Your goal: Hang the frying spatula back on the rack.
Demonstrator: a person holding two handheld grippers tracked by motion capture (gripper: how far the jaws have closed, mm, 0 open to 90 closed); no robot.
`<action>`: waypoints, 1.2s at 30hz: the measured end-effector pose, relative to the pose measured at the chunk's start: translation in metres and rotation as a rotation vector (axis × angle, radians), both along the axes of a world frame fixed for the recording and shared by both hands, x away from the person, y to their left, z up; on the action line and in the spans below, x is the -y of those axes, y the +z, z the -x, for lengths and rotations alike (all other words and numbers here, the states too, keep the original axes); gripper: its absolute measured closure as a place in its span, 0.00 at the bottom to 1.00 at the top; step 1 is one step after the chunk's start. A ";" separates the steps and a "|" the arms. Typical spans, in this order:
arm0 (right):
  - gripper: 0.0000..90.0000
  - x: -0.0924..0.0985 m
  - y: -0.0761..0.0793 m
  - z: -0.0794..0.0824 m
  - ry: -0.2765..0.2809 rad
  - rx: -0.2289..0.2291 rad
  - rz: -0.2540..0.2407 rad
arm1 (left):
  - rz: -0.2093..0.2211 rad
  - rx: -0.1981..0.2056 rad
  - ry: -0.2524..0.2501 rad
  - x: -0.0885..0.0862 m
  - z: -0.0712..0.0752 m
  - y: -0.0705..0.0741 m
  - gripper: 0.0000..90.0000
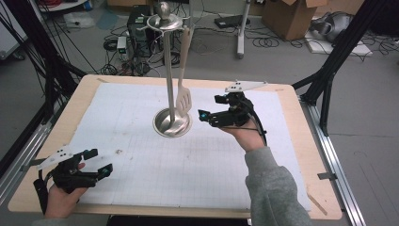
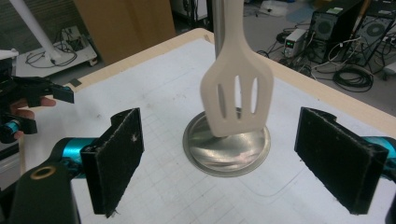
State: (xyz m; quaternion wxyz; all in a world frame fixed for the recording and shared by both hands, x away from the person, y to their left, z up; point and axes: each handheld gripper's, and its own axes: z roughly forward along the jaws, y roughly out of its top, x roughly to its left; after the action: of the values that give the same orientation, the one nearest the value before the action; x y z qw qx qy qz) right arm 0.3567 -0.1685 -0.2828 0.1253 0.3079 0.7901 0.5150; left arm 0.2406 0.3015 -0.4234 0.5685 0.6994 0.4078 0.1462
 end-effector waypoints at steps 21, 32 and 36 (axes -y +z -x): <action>0.16 0.046 -0.027 0.042 -0.059 0.075 -0.049 | -0.016 0.017 -0.016 0.008 -0.005 0.001 0.03; 0.16 0.070 -0.043 0.051 -0.106 0.068 -0.063 | -0.018 0.012 -0.028 0.012 -0.009 0.000 0.03; 0.16 0.077 -0.047 0.055 -0.125 0.071 -0.062 | -0.016 0.012 -0.030 0.013 -0.010 0.000 0.03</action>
State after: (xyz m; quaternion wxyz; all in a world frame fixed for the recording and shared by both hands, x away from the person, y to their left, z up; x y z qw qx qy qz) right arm 0.3019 -0.2455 -0.3298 0.1759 0.3420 0.7480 0.5409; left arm 0.2504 0.2887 -0.4230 0.5674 0.7092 0.3925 0.1451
